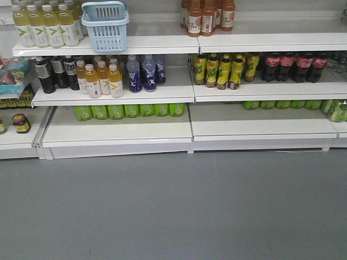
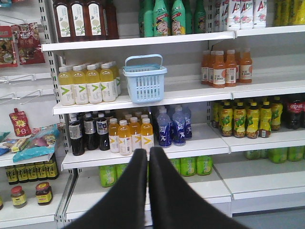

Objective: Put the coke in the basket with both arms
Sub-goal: 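Drive the base toward the shelf holding the light-blue basket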

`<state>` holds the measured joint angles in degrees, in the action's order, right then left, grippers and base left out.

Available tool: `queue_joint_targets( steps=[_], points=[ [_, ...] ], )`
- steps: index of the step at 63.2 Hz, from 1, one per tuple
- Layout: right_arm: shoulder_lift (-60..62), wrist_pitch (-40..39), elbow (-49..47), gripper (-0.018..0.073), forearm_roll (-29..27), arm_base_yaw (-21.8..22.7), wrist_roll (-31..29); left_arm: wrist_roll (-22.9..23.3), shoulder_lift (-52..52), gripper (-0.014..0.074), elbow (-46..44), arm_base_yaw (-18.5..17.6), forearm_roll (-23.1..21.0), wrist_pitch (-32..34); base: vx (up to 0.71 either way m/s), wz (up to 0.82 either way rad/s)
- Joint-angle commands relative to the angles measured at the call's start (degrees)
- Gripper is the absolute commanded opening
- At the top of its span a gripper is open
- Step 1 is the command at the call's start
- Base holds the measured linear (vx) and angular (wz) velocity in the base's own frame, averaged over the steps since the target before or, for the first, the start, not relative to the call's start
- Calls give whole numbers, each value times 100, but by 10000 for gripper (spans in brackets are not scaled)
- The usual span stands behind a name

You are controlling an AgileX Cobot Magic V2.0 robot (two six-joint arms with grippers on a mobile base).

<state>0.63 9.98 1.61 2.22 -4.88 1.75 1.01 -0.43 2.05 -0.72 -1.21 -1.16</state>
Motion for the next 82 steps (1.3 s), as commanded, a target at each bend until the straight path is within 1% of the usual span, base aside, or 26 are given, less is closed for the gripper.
queue_joint_targets(
  steps=[1,82],
  points=[
    [70,-422,43,-10,19,11,-36,11,-113,-6,-193,-40,-15,406,0,0],
    [70,-428,43,-10,19,11,-36,11,-113,-6,-193,-40,-15,406,0,0]
  ],
)
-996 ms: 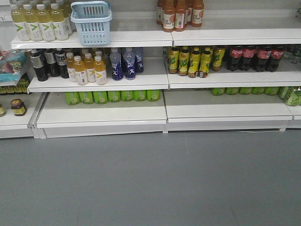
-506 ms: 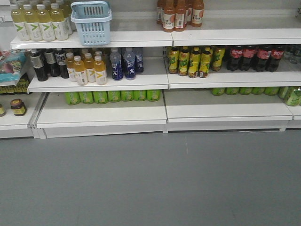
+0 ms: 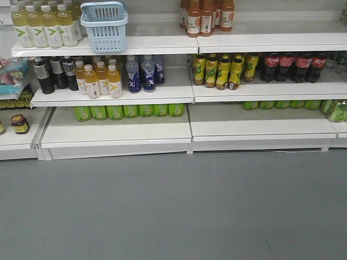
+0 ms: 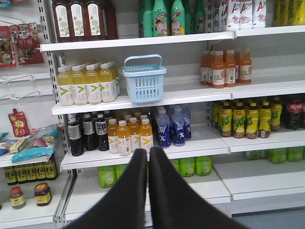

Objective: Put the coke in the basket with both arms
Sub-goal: 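Drive the base toward the shelf holding the light-blue basket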

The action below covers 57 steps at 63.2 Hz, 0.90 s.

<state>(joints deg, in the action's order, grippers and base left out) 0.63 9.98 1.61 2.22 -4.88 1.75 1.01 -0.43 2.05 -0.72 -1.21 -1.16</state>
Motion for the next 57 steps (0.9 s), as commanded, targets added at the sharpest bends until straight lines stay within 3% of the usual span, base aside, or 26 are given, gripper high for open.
queue_joint_targets(
  steps=[1,57],
  points=[
    [70,-428,43,-10,19,11,-36,11,-113,-6,-193,-40,-15,406,3,-2],
    [70,-423,43,-10,19,11,-36,11,-113,-6,-193,-40,-15,406,8,-2]
  ],
)
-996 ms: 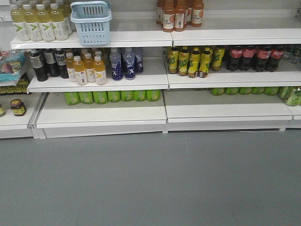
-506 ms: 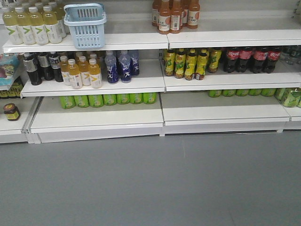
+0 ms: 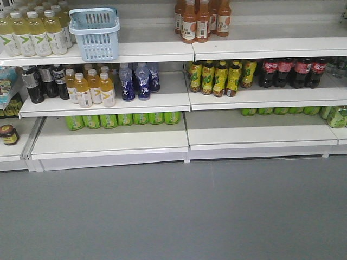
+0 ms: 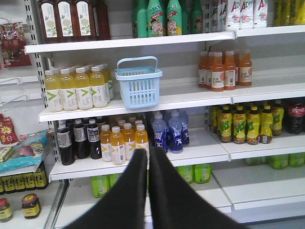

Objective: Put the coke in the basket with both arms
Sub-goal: 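Drive the base toward the shelf holding the light-blue basket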

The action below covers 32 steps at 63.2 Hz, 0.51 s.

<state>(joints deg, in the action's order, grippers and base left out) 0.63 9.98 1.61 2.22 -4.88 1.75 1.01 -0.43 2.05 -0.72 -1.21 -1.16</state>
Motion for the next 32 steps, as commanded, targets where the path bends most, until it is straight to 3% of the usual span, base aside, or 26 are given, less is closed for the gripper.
queue_joint_targets(
  steps=[1,32],
  points=[
    [70,-423,43,-10,19,11,-36,11,-113,-6,-193,-40,-15,406,6,3],
    [70,-423,43,-10,19,11,-36,11,-113,-6,-193,-40,-15,406,6,3]
  ],
)
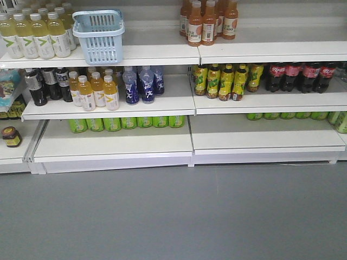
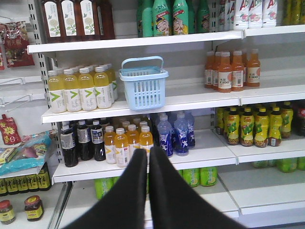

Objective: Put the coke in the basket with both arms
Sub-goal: 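Drive the base toward the shelf holding the light-blue basket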

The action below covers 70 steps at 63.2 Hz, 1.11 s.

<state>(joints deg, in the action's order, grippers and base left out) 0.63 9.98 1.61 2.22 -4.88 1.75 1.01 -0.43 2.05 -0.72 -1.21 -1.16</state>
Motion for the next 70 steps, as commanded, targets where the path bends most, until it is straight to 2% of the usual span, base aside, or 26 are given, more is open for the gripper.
queue_joint_targets(
  steps=[1,70],
  points=[
    [70,-423,43,-10,19,11,-36,11,-113,-6,-193,-40,-15,406,8,8],
    [70,-423,43,-10,19,11,-36,11,-113,-6,-193,-40,-15,406,9,-2]
  ],
)
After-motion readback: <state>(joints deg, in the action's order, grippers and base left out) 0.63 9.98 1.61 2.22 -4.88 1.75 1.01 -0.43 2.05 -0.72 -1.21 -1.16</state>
